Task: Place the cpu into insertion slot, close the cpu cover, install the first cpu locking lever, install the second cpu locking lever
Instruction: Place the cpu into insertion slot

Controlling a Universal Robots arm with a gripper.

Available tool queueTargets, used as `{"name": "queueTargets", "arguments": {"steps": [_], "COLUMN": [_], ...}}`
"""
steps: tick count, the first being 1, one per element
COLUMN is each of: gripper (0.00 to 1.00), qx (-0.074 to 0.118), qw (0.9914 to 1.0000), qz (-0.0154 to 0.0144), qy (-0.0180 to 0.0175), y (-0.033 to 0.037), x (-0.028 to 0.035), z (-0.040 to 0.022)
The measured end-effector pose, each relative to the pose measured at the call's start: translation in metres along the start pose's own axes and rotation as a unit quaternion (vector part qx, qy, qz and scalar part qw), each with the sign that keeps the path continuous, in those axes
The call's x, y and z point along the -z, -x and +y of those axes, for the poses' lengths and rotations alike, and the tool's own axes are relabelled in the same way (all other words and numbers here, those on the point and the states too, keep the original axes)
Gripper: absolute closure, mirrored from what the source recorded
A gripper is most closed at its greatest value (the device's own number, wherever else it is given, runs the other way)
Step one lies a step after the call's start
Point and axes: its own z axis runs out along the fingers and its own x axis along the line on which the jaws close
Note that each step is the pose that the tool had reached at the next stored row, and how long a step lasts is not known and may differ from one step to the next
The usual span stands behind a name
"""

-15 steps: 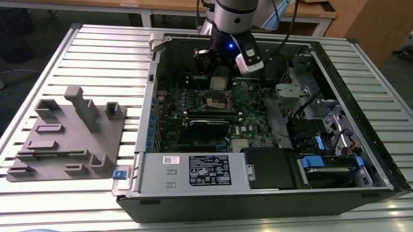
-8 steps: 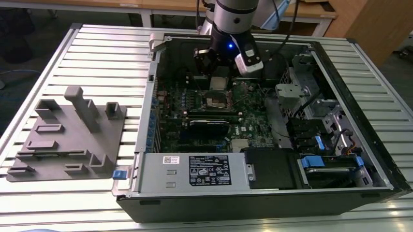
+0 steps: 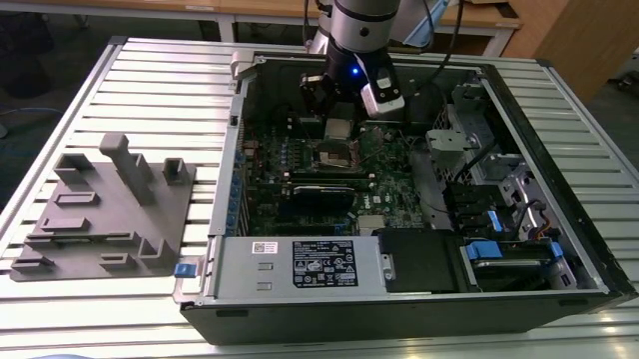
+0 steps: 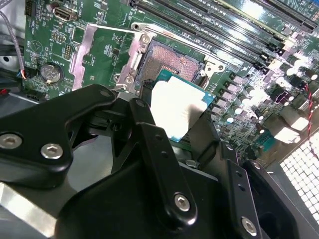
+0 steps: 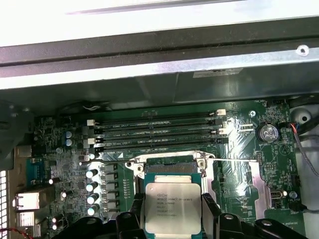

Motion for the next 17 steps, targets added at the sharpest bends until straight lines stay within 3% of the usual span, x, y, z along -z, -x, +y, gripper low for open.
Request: {"name": "queueTargets", "arguments": {"steps": [3, 5, 11, 17], "gripper": [0.46, 0.46, 0.46, 0.46], "qx": [-0.002, -0.015, -0.064, -0.067], "qw": [1.0, 0.99988, 0.99791, 0.99776], "qz": [-0.0001, -0.0013, -0.0057, -0.0059], "qy": [0.0, 0.0002, 0.0011, 0.0012], "y": [0.0, -0.0001, 0.0, 0.0], "x": [0.0, -0.0002, -0.0013, -0.0013], "z": [0.0, -0.0001, -0.0001, -0.0001]}}
